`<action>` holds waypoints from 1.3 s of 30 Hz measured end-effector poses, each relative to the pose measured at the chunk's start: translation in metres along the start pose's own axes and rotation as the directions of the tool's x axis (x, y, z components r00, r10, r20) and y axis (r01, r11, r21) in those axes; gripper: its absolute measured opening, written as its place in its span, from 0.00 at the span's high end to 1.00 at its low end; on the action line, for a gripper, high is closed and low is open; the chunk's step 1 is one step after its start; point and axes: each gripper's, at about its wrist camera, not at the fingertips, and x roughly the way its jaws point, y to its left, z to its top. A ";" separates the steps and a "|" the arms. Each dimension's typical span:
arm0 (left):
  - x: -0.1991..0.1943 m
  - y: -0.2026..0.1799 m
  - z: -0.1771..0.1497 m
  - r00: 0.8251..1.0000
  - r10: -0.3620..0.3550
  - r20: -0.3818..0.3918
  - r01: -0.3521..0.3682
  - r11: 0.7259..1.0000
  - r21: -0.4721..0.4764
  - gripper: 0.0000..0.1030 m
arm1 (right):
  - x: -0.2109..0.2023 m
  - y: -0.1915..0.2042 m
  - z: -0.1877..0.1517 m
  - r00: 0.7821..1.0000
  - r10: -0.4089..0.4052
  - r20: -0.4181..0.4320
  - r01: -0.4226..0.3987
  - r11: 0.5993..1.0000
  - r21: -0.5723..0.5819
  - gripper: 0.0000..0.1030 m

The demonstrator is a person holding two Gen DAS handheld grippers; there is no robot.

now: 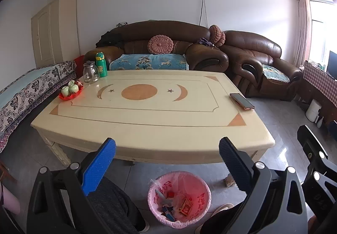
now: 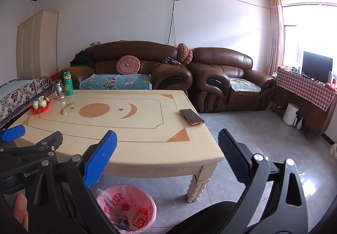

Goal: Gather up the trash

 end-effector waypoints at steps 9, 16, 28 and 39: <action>0.001 0.002 -0.002 1.000 0.000 -0.004 0.000 1.000 0.003 0.07 | 0.000 0.004 0.001 1.000 0.004 -0.002 -0.004 1.000 -0.003 0.08; 0.001 0.002 -0.003 1.000 0.003 -0.003 -0.003 1.000 0.001 0.07 | 0.001 0.007 0.001 1.000 0.007 -0.003 -0.007 1.000 -0.005 0.08; 0.004 0.000 -0.001 1.000 0.007 -0.006 -0.007 1.000 0.009 0.07 | 0.001 0.008 0.001 1.000 0.010 -0.005 -0.010 1.000 -0.002 0.08; 0.003 0.000 -0.004 1.000 0.022 0.018 -0.022 1.000 0.009 0.07 | 0.001 0.008 0.001 1.000 0.014 -0.009 -0.014 1.000 -0.003 0.08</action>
